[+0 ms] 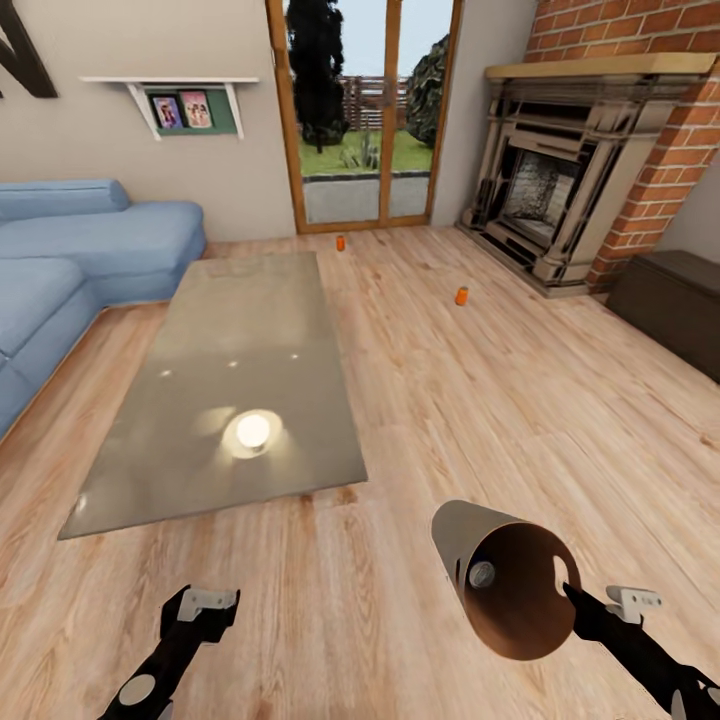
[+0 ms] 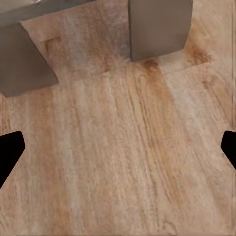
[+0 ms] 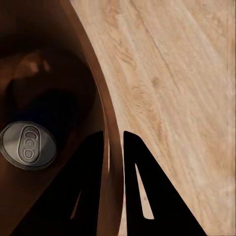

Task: Put the three can of soda from the living room inside the tash can in the kitchen.

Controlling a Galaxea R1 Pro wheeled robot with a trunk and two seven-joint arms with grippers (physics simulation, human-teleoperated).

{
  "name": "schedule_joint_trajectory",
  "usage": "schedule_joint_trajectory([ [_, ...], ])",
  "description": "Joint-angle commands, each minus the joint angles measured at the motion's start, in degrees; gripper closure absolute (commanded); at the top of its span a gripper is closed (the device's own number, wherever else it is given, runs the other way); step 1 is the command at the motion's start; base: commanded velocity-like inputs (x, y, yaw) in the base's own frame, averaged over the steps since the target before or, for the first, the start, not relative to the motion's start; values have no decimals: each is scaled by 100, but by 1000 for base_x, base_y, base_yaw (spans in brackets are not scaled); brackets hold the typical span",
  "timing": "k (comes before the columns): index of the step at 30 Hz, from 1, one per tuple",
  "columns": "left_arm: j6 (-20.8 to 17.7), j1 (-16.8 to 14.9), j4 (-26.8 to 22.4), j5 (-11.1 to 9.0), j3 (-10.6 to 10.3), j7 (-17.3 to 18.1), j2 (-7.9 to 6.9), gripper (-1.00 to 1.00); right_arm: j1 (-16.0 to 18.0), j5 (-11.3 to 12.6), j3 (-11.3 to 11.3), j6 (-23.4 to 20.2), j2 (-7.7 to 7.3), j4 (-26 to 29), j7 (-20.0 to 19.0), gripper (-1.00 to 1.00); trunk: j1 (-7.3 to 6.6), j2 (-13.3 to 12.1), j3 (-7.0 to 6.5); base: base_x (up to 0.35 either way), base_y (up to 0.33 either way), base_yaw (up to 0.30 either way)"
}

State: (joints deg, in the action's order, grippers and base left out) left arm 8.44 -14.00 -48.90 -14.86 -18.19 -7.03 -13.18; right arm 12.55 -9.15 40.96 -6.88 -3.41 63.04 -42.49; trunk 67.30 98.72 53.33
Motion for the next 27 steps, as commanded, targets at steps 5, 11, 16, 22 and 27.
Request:
schedule_joint_trajectory([
  [5, 1, 0, 17, 0, 0, 0, 0, -100, 2, 62, 0, -15, 5, 7, -36, 100, 0, 0, -27, 131, -292, -222],
  [11, 1, 1, 20, 0, 0, 0, 0, -100, 2, 55, -3, -15, 14, 7, -34, 100, 0, 0, -63, 153, -292, -214],
  [16, 3, 2, 21, 0, -1, 0, 0, -100, 2, 53, -5, -15, 15, 7, -32, 100, 0, 0, -93, 164, -292, -211],
  [22, 3, 1, 21, 0, 0, 0, 0, -100, 2, 53, -7, -15, 15, 7, -26, 100, 0, 0, -128, 165, -292, -211],
  [27, 2, 1, 21, 0, -3, 0, 0, -100, 2, 53, -8, -15, 15, 7, -23, 100, 0, 0, -155, 165, -292, -212],
])
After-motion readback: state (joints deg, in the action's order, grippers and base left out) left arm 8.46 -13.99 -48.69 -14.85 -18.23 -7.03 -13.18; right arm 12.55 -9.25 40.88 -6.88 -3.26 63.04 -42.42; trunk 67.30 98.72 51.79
